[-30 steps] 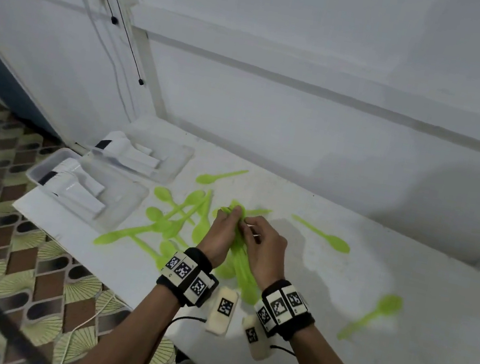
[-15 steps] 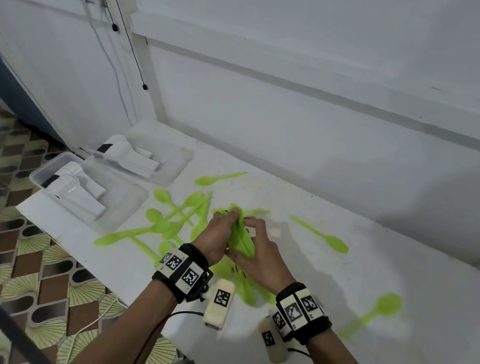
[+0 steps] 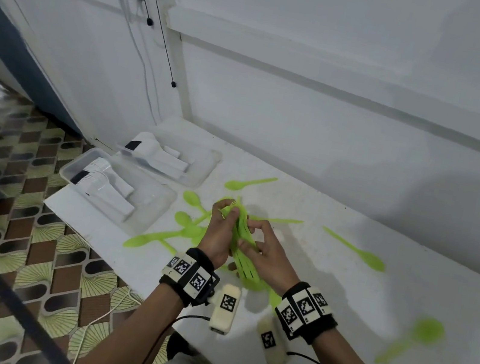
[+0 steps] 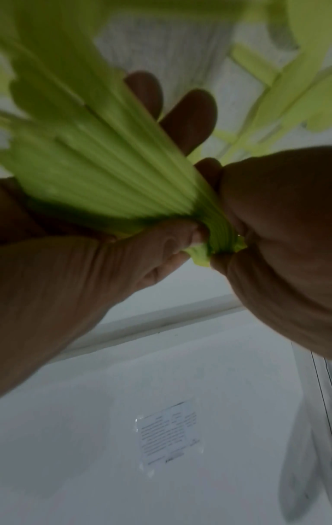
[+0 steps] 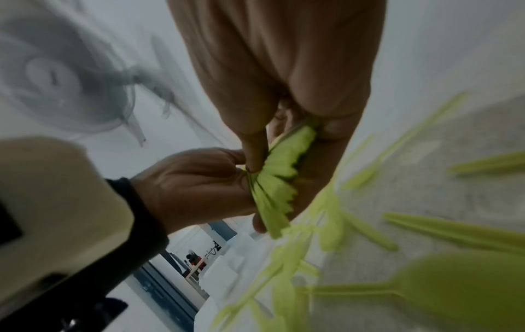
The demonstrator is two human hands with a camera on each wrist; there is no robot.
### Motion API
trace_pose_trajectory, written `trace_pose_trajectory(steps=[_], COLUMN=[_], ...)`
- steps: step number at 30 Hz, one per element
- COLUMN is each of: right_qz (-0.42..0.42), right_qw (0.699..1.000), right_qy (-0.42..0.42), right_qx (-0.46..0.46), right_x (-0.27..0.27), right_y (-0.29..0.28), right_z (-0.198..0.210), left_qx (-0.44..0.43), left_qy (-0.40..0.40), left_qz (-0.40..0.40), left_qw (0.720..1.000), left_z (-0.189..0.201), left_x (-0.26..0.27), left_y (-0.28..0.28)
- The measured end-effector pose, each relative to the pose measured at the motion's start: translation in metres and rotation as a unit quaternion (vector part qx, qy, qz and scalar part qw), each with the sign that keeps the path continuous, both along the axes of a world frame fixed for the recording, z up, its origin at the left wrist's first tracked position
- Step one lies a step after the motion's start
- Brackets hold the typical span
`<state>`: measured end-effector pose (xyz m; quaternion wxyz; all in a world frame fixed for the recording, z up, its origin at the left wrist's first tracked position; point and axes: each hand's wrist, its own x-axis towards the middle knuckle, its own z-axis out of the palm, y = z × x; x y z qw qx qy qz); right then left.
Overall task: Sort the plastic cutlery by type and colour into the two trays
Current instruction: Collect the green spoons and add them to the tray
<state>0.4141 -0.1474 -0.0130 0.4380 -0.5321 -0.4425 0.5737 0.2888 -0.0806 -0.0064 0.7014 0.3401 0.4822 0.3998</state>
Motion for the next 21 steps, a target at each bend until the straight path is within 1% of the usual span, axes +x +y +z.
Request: trace_pose_trajectory(steps=[2,3,6,8,11,14,18,21], right_qz=[-0.027,-0.035,-0.043,-0.042,-0.022,0.01,0.025,0.046], right_qw=[0.997,0.993,0.977,0.961,0.93,0.918,0.893,0.882], right_qy=[-0.062,-0.101,-0.197,-0.258,-0.355,-0.389,-0.434,-0.457], right_qx=[0.036,0.05,0.074,0.091,0.094,0.076,0.119,0.11], right_x=[-0.013,-0.02,-0.048,-0.063,-0.096,-0.118,-0.139,-0.158], right_y=[0.013,0.02,0.047,0.059,0.091,0.123,0.169,0.199], right_z=[0.0,-0.002,-0.008,-0.008,0.004,0.017,0.026,0.033], left_qx=[-0.006,-0.024,-0.1,-0.113,-0.127,-0.145,-0.127,-0.107], left_qy=[0.005,0.004,-0.06,-0.104,-0.123,-0.114,-0.137,-0.129], left_qz=[0.009,0.012,-0.023,-0.02,-0.003,-0.049,-0.082,-0.077], left_qw=[1.0,1.0,0.993,0.988,0.984,0.982,0.979,0.983], left_z=[-0.001,0.001,0.003,0.003,0.001,0.008,0.01,0.008], left_x=[-0.01,-0.017,-0.044,-0.055,-0.08,-0.108,-0.143,-0.158], left_y=[0.014,0.023,0.055,0.067,0.1,0.135,0.172,0.195])
